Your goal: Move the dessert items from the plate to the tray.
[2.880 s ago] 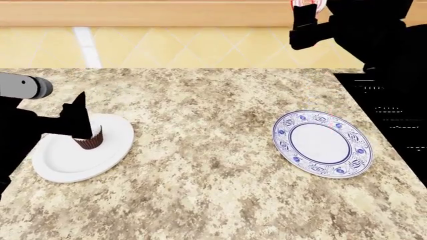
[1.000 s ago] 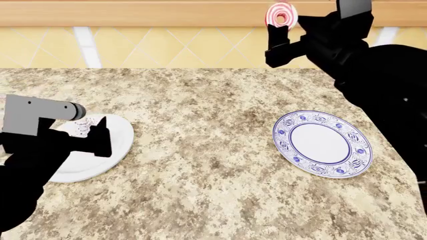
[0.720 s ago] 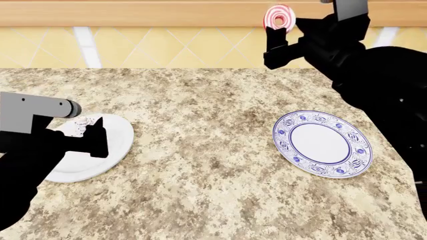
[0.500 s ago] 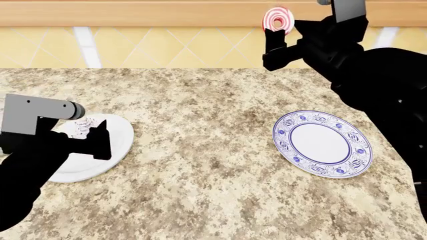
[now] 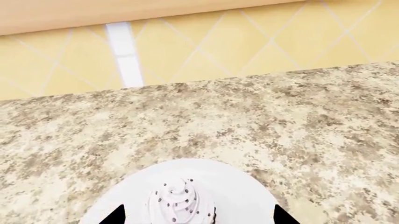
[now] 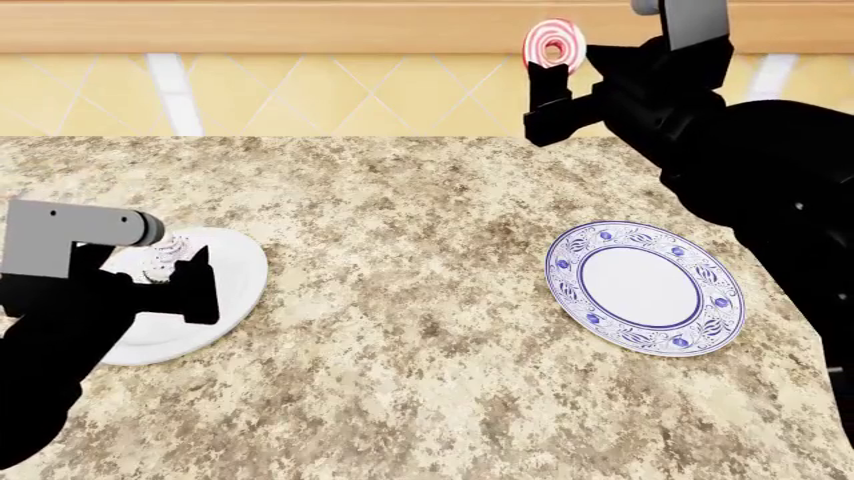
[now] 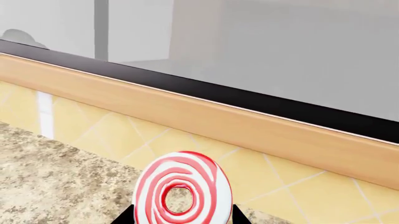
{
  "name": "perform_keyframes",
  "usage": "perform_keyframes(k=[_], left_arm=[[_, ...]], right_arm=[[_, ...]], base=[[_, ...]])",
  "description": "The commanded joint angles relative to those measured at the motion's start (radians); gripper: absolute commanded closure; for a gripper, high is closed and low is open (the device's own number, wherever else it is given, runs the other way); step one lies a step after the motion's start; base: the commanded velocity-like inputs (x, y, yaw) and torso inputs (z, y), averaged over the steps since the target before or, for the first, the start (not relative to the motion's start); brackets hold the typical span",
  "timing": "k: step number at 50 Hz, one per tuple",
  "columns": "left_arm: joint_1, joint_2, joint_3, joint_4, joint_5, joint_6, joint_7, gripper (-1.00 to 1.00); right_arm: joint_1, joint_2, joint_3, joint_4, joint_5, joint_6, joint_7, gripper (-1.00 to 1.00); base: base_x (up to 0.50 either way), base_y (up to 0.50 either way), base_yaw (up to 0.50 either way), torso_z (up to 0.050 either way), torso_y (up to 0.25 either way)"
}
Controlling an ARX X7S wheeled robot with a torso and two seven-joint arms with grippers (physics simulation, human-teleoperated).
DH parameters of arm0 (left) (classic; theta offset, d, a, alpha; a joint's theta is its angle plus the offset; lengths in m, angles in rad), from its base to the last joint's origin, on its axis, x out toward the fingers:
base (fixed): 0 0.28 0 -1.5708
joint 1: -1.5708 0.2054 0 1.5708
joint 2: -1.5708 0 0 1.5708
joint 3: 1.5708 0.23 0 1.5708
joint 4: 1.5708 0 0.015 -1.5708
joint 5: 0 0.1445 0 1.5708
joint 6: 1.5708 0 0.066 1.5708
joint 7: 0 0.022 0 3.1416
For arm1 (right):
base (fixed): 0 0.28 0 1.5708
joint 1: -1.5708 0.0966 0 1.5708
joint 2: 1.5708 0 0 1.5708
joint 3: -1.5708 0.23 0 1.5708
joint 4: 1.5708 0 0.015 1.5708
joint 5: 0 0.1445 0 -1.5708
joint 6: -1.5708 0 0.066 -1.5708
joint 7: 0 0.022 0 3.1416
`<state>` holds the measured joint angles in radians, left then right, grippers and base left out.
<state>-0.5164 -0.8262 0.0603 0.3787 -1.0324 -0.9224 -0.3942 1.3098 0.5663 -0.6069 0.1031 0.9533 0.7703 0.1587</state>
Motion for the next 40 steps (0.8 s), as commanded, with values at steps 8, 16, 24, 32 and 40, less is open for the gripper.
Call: perform_keyframes(k=[8, 16, 24, 32, 40], left_arm=[[-0.024, 0.014, 0.06, -0.025, 0.097, 0.064, 0.047, -1.0], [-0.029, 0.021, 0.038, -0.029, 0.087, 0.076, 0.035, -1.0], [-0.027, 0.018, 0.028, -0.022, 0.082, 0.076, 0.026, -1.0], [-0.021, 0.012, 0.058, -0.021, 0.11, 0.085, 0.046, -1.0], [-0.012, 0.017, 0.04, -0.029, 0.096, 0.09, 0.039, -1.0]], right_arm=[[-0.01, 0.004, -0.002, -0.009, -0.013, -0.002, -0.006, 1.0], [-0.016, 0.007, 0.001, -0.014, -0.01, -0.006, -0.004, 1.0], [-0.02, 0.013, 0.004, -0.024, -0.004, -0.003, -0.002, 1.0], [-0.024, 0.012, 0.004, -0.024, -0.004, -0.007, -0.001, 1.0], [-0.026, 0.011, 0.002, -0.019, -0.006, -0.01, -0.005, 1.0]], base=[[0.0, 0.0, 0.0, 0.0, -0.086], [0.0, 0.0, 0.0, 0.0, -0.041], [0.0, 0.0, 0.0, 0.0, 0.0], [0.0, 0.0, 0.0, 0.0, -0.062], [0.0, 0.0, 0.0, 0.0, -0.046]])
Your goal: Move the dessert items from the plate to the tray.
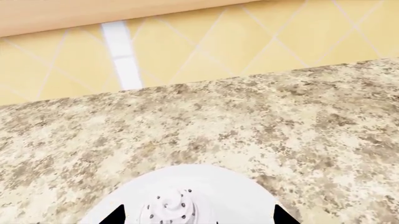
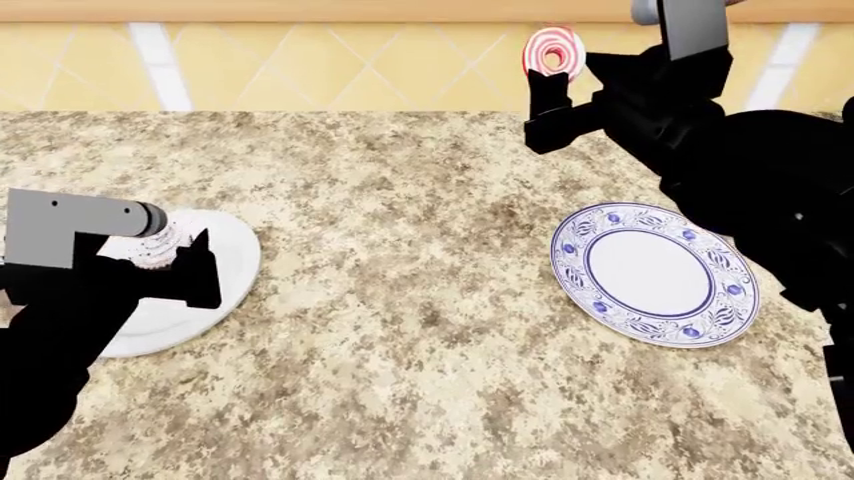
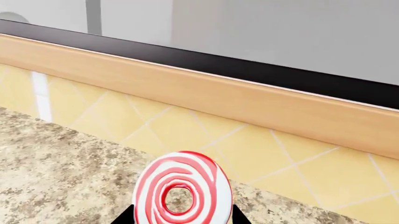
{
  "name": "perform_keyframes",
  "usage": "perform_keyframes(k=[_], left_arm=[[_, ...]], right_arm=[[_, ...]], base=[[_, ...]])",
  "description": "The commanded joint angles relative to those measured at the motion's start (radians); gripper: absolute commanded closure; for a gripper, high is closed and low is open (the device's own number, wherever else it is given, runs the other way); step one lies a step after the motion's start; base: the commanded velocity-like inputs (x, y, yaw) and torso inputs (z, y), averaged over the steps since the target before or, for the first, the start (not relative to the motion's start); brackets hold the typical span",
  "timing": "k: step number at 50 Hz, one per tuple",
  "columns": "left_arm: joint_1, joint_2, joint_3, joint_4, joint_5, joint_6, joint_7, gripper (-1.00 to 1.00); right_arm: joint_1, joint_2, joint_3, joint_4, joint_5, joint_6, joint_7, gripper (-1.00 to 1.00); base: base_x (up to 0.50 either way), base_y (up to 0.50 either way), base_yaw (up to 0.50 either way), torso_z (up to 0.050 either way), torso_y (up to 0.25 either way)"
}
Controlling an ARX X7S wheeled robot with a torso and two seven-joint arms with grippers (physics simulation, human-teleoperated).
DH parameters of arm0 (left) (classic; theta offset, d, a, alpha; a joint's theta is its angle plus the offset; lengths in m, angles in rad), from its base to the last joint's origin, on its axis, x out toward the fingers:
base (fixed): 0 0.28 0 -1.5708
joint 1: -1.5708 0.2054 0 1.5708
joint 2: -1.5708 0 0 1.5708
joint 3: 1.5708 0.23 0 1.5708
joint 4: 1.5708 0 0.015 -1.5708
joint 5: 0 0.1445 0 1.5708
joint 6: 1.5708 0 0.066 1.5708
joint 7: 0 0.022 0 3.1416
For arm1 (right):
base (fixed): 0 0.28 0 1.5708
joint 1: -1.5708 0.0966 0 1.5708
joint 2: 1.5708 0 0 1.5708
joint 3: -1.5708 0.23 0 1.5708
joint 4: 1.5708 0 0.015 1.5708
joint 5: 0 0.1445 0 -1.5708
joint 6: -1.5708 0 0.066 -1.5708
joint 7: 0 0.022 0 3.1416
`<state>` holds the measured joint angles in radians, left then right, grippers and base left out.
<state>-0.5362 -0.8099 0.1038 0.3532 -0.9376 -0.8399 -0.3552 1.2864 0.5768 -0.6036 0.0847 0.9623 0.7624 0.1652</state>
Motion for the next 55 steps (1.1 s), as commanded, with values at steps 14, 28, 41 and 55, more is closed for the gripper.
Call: perform_keyframes(k=[14, 28, 41, 55], left_arm=[[0.037, 0.003, -0.013, -0.006, 0.004, 0.026, -0.005, -1.0], [0.052, 0.008, -0.015, -0.009, 0.007, 0.039, -0.005, -1.0], [0.086, 0.008, -0.039, -0.007, 0.003, 0.064, -0.007, -1.0], [0.091, 0.013, -0.04, -0.014, 0.008, 0.079, -0.002, -1.0]], right_arm=[[-0.005, 0.001, -0.004, -0.006, -0.011, 0.0, -0.011, 1.0], [-0.012, 0.0, -0.005, -0.004, -0.011, -0.005, -0.013, 1.0], [-0.014, -0.004, -0.011, -0.001, -0.015, -0.009, -0.019, 1.0], [-0.014, -0.003, -0.013, -0.007, -0.011, -0.005, -0.017, 1.0]], base=[[0.0, 0.0, 0.0, 0.0, 0.0], [0.0, 0.0, 0.0, 0.0, 0.0], [0.0, 0.0, 0.0, 0.0, 0.0], [0.0, 0.0, 0.0, 0.0, 0.0]])
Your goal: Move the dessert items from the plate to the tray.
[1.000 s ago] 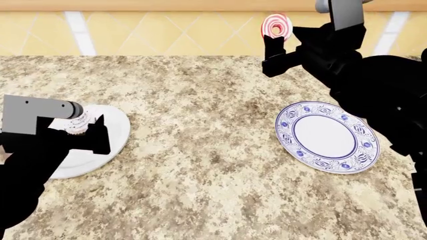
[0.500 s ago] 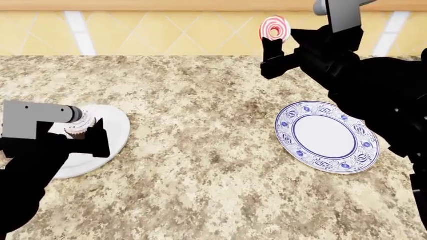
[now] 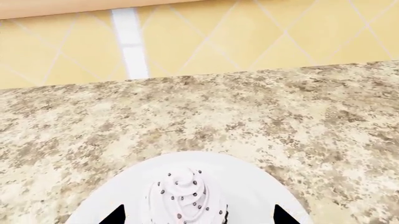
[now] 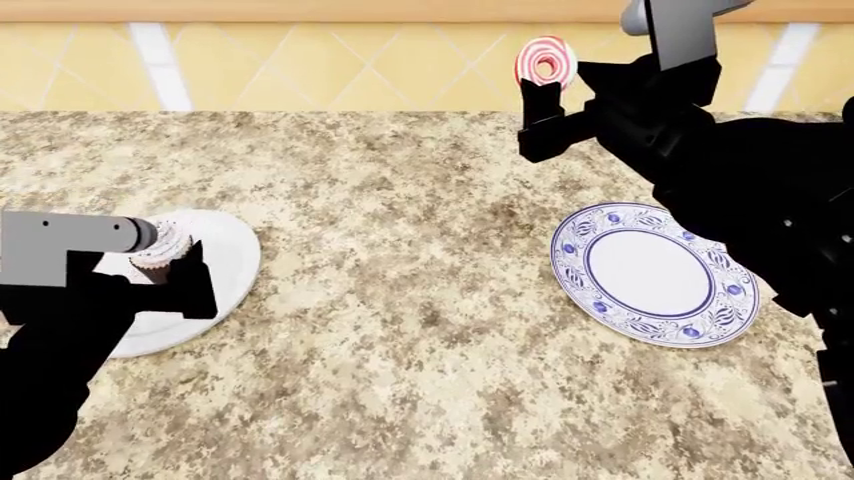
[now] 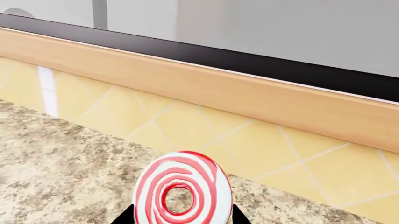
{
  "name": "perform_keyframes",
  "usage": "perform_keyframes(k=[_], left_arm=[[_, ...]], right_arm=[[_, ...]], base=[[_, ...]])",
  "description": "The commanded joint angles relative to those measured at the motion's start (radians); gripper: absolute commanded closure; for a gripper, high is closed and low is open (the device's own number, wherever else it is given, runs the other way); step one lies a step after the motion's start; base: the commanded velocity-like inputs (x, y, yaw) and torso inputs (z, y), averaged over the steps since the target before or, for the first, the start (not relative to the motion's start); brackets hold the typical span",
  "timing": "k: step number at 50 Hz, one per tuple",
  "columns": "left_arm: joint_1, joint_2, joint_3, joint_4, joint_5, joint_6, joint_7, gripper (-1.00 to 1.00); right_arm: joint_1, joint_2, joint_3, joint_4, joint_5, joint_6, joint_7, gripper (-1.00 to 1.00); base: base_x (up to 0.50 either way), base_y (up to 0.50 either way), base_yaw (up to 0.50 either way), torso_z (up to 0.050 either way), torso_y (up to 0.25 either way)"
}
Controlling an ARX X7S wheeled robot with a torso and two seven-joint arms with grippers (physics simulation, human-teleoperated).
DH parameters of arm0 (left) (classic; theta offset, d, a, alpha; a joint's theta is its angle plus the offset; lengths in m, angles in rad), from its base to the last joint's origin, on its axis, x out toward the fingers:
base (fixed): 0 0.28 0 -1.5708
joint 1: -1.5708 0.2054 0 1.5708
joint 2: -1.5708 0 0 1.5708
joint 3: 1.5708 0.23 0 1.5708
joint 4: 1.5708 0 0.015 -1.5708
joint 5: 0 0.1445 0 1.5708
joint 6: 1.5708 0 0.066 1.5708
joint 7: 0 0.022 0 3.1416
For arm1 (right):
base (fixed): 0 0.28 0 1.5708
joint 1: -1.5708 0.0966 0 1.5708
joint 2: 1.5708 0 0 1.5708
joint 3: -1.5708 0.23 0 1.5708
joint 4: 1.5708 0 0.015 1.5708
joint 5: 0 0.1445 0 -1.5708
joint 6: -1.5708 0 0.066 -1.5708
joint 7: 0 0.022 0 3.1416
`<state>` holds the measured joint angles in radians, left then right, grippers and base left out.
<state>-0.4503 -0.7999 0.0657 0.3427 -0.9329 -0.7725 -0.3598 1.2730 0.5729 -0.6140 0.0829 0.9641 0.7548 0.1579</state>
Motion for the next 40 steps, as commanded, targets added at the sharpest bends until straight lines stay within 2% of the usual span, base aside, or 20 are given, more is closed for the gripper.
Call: perform_keyframes(k=[1, 18, 28, 30, 31, 40], left_arm=[[0.003, 0.004, -0.002, -0.005, 0.004, 0.012, 0.004, -1.0], [0.008, 0.013, 0.004, -0.034, 0.029, 0.042, 0.017, -1.0], [0.018, 0.015, 0.0, -0.036, 0.026, 0.049, 0.019, -1.0], [0.019, 0.022, -0.007, -0.044, 0.021, 0.053, 0.015, -1.0], [0.02, 0.023, -0.009, -0.046, 0.022, 0.055, 0.013, 1.0], [0.028, 0.023, -0.024, -0.034, 0.016, 0.069, 0.013, 1.0]], right_arm=[[-0.001, 0.002, -0.002, -0.007, -0.012, 0.003, -0.009, 1.0], [-0.003, 0.01, 0.002, -0.033, 0.001, 0.014, 0.003, 1.0], [-0.01, 0.011, 0.002, -0.037, 0.004, 0.012, 0.003, 1.0], [-0.012, 0.012, 0.003, -0.038, 0.005, 0.012, 0.005, 1.0], [-0.013, 0.013, 0.003, -0.039, 0.006, 0.012, 0.006, 1.0], [-0.019, 0.021, 0.009, -0.052, 0.014, 0.016, 0.016, 1.0]], base=[[0.0, 0.0, 0.0, 0.0, 0.0], [0.0, 0.0, 0.0, 0.0, 0.0], [0.0, 0.0, 0.0, 0.0, -0.249], [-0.01, 0.0, 0.0, 0.0, 0.0], [0.0, 0.0, 0.0, 0.0, 0.0], [0.0, 0.0, 0.0, 0.0, 0.0]])
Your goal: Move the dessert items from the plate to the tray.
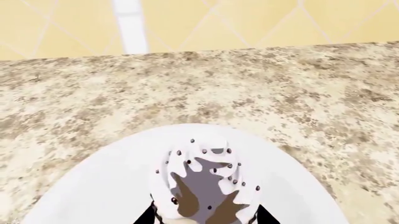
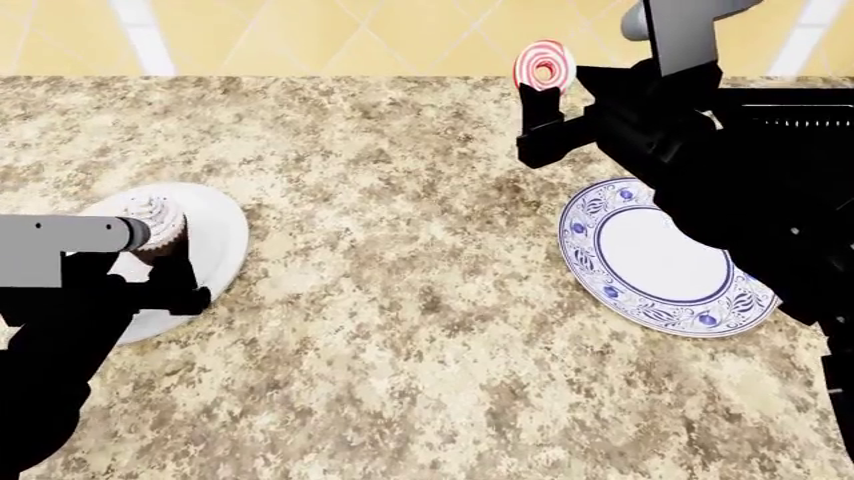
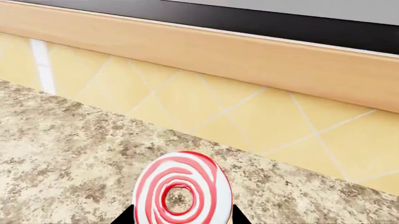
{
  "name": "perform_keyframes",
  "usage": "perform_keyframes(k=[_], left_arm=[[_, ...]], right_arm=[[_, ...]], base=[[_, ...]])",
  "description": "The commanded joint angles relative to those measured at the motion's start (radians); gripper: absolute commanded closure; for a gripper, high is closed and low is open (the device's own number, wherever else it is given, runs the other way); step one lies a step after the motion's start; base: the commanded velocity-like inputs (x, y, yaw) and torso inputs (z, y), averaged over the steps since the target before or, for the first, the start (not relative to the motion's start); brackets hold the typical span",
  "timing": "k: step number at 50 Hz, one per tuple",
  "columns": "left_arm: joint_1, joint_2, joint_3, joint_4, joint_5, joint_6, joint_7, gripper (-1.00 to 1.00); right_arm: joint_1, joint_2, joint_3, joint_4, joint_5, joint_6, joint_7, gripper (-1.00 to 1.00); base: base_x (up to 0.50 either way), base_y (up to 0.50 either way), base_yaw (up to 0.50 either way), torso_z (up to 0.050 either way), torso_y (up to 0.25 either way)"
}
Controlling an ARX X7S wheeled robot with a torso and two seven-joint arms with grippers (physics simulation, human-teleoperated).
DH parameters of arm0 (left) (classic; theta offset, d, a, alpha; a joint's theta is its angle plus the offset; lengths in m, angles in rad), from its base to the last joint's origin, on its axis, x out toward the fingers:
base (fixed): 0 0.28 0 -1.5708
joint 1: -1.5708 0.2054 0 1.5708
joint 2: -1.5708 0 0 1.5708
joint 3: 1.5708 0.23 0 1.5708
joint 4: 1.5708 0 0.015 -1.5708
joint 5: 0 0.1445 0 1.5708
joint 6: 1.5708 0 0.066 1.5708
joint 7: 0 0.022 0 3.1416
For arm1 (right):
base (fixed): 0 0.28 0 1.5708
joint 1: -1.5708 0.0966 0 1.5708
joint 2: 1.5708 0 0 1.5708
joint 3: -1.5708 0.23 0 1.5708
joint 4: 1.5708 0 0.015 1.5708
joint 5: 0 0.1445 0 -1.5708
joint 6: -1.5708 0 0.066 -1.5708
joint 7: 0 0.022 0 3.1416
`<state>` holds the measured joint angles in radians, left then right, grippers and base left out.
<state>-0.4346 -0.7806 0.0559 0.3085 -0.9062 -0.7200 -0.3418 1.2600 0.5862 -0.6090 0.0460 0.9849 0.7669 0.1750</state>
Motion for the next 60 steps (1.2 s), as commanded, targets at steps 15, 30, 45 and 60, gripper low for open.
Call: perform_keyframes(k=[15, 30, 45, 60], left_arm=[[0.012, -0.007, -0.019, 0.032, -0.014, 0.014, -0.015, 1.0], [-0.041, -0.015, -0.035, 0.118, -0.02, 0.026, -0.036, 1.0], [-0.104, -0.01, -0.014, 0.168, -0.055, -0.017, -0.064, 1.0], [-0.123, -0.011, 0.007, 0.174, -0.051, -0.027, -0.06, 1.0]], right_arm=[[-0.009, 0.012, 0.006, -0.027, -0.001, 0.007, 0.004, 1.0], [-0.05, 0.019, 0.073, -0.079, 0.072, -0.009, 0.055, 1.0], [-0.108, 0.051, 0.071, -0.177, 0.026, -0.048, 0.118, 1.0], [-0.142, 0.071, 0.081, -0.208, 0.025, -0.062, 0.14, 1.0]], base=[[0.0, 0.0, 0.0, 0.0, 0.158], [0.0, 0.0, 0.0, 0.0, 0.167], [-0.23, -0.13, 0.0, 0.017, 0.0], [-0.27, -0.42, 0.0, 0.0, 0.0]])
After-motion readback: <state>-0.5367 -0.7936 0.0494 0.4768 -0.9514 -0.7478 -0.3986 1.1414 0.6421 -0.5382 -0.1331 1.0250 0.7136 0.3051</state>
